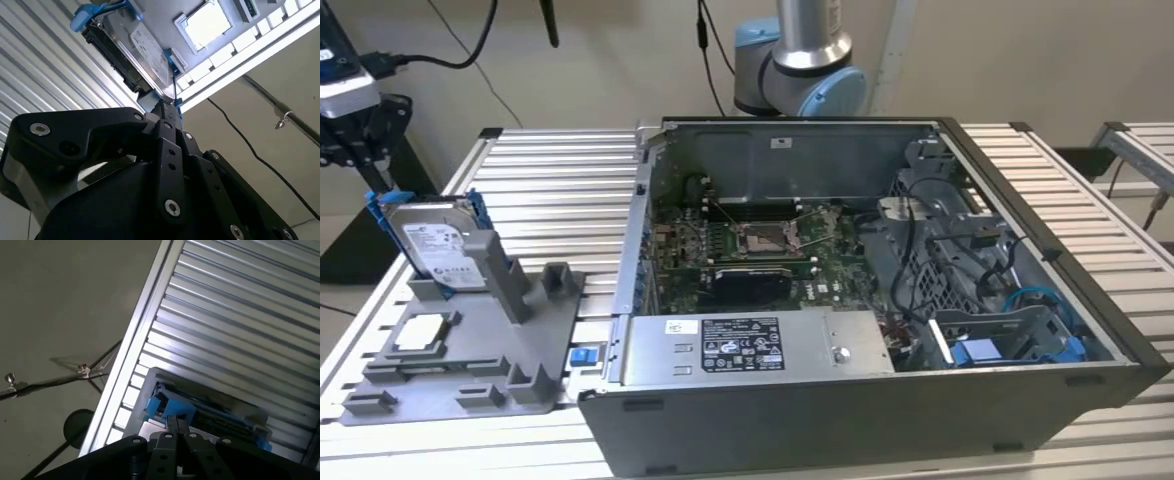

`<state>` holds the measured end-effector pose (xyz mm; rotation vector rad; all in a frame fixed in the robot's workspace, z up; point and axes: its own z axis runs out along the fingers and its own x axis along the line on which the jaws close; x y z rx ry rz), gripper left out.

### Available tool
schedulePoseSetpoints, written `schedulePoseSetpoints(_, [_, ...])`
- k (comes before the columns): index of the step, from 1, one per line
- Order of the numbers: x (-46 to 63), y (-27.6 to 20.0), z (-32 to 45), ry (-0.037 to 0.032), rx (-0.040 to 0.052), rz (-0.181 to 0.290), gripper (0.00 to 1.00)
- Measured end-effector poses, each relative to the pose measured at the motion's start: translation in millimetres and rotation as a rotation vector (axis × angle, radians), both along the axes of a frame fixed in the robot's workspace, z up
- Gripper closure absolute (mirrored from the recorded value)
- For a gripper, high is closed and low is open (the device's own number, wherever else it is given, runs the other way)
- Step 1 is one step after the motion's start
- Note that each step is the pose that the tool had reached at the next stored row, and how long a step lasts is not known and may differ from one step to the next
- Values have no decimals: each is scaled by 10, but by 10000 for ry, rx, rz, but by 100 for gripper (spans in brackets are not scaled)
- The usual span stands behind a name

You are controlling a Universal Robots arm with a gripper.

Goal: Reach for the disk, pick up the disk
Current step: 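Pick up the disk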

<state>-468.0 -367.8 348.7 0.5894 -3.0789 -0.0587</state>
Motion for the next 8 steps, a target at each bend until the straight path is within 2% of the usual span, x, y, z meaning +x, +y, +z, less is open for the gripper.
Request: schedulePoseSetpoints(8, [0,0,0,-8,0,1454,100])
